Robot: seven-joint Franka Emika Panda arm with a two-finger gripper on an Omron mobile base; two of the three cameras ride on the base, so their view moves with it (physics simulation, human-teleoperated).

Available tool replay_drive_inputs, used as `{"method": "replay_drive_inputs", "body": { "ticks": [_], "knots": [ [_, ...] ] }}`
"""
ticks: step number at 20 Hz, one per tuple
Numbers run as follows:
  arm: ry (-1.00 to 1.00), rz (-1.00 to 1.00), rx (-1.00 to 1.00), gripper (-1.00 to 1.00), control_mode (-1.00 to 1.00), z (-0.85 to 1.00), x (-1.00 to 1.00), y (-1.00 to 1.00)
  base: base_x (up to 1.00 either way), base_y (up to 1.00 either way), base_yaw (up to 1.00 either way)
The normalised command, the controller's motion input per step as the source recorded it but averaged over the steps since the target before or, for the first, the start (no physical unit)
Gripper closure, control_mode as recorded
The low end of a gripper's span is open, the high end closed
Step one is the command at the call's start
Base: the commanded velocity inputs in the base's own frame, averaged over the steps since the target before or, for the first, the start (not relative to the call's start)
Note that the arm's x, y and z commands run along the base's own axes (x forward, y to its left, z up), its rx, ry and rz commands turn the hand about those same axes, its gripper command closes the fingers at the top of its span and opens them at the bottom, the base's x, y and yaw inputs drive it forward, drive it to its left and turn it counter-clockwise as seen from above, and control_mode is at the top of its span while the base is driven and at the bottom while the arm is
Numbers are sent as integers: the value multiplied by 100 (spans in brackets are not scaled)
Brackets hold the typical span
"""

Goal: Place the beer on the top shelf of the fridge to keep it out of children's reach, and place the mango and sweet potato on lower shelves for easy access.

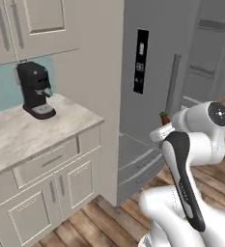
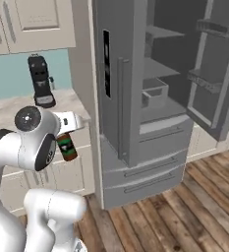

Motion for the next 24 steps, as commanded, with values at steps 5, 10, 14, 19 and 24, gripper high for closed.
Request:
{"method": "replay_drive_inputs", "body": {
  "ticks": [5,10,14,19,24],
  "knots": [
    [0,0,0,100,100,0,0,0,6,-75,-54],
    [0,0,0,100,100,0,0,0,20,-65,-51],
    [0,0,0,100,100,0,0,0,34,-48,-39],
    [0,0,0,100,100,0,0,0,53,-33,-15],
    [0,0,0,100,100,0,0,0,68,-24,12]
  ]
}}
